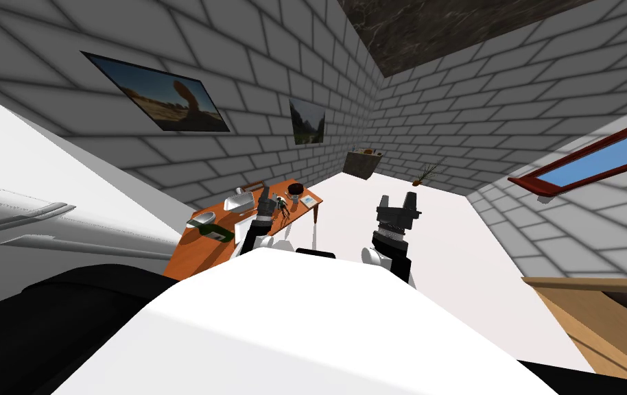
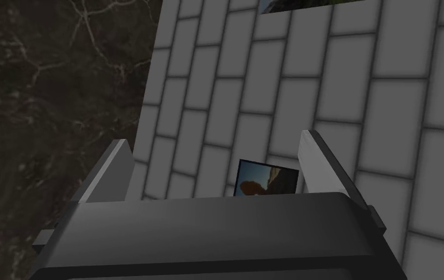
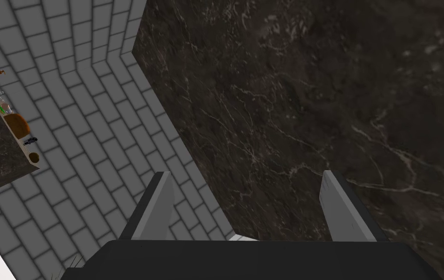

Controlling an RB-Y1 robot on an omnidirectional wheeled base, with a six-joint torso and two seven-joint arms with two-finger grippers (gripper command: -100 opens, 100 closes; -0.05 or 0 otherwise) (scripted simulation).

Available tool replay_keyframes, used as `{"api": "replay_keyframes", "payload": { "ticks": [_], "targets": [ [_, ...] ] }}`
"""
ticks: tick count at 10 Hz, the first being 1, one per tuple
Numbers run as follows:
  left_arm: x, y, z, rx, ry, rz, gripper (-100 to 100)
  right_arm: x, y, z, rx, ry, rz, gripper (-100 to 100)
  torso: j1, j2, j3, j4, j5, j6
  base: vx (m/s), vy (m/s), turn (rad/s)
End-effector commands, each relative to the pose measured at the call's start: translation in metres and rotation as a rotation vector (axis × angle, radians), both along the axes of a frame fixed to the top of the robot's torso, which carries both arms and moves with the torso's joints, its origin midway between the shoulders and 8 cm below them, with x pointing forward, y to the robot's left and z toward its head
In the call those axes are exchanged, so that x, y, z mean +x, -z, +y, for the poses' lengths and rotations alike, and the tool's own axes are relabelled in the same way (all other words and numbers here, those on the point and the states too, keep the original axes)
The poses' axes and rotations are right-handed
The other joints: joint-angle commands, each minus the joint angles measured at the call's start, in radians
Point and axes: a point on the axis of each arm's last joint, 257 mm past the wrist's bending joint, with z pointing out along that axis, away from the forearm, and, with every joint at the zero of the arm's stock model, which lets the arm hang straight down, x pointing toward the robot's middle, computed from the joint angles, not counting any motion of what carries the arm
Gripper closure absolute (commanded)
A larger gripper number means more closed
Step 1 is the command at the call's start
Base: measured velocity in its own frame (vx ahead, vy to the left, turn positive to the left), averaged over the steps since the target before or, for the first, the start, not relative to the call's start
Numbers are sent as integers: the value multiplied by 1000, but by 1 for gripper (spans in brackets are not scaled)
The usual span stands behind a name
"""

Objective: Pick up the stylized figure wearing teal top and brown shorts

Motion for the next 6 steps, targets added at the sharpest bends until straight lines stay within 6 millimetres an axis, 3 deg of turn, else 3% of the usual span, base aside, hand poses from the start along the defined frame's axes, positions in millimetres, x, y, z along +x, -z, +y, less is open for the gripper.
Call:
{"api": "replay_keyframes", "payload": {
  "ticks": [1,6],
  "targets": [
    [7,11,1,78,-10,14,-100,0,0,0,0,0,0,0,0,0,0,0,0,0,-69,75,-21],
    [17,42,9,176,-30,66,-100,0,0,0,0,0,0,0,-1,-4,-2,-1,0,0,-29,42,-19]
  ]
}}
